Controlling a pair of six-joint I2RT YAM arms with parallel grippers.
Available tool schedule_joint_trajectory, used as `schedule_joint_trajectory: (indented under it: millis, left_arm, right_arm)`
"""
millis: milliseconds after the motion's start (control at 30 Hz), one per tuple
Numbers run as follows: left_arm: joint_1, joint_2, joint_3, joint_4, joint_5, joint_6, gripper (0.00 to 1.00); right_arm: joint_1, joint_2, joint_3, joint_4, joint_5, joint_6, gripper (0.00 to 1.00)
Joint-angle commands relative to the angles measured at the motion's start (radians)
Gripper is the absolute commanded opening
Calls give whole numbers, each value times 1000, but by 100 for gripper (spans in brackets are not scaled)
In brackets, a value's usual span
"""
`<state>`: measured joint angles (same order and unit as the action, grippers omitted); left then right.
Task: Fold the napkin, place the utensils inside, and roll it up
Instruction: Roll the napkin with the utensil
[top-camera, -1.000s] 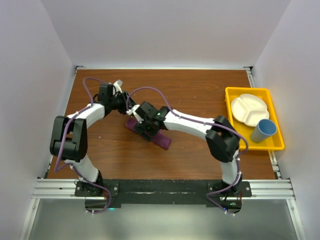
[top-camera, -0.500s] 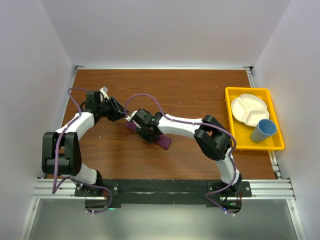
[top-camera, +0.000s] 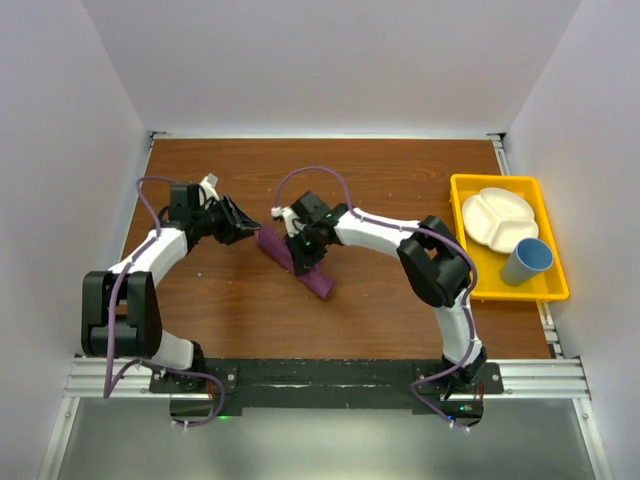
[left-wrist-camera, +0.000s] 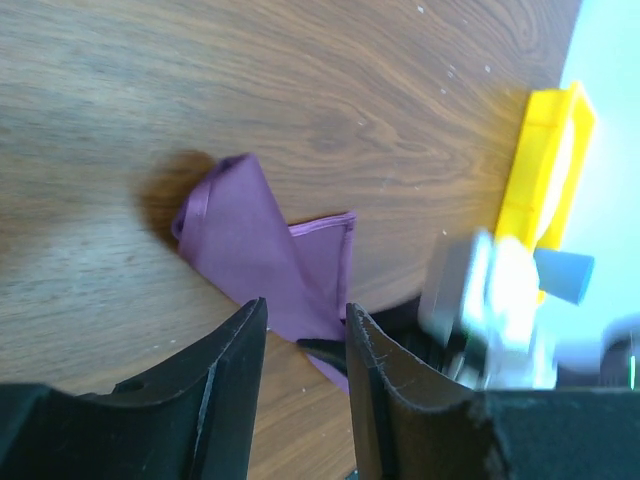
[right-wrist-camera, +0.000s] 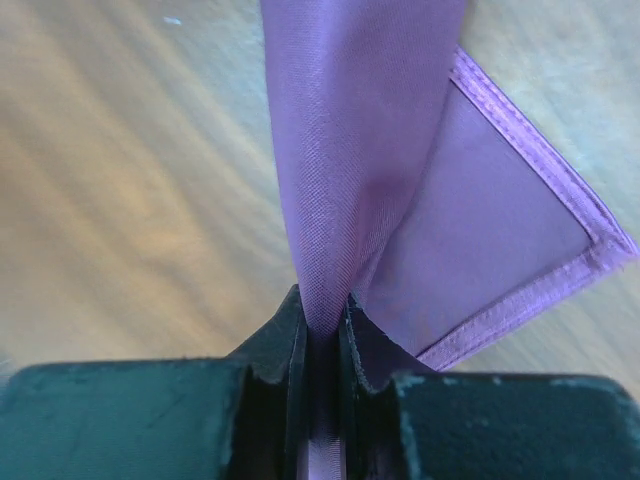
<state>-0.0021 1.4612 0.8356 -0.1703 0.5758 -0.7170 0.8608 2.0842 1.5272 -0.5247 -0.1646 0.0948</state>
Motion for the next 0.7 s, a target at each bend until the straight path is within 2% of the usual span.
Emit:
schedule_joint_trajectory:
  millis: [0,33,167,300,400,567,667]
  left_arm:
    - [2,-15,-23,78,116,-4,41]
    - [1,-10,-30,124,133,-21,41]
    - [-56,25,-69,273,183,-116,38]
    - [-124,108,-95,454,183,-260,37]
    - [-160,190,-79,584,176,-308,36]
    - [-174,295,-33,574,144,-269,31]
    - [-174,352,3,510,101,-191,27]
  right_arm:
    - [-134,14,-51,100,-533,175,0]
    - [-150,16,-70,136,-638,206,0]
    - [-226,75,-140,335,-857,385,0]
    - [-249,117,-139,333,-886,382,0]
    - [-272,135,-148,335,-889,381,0]
    - [-295,146,-144,281,-882,330,0]
    - [-295,142,-128,207,-852,274,2]
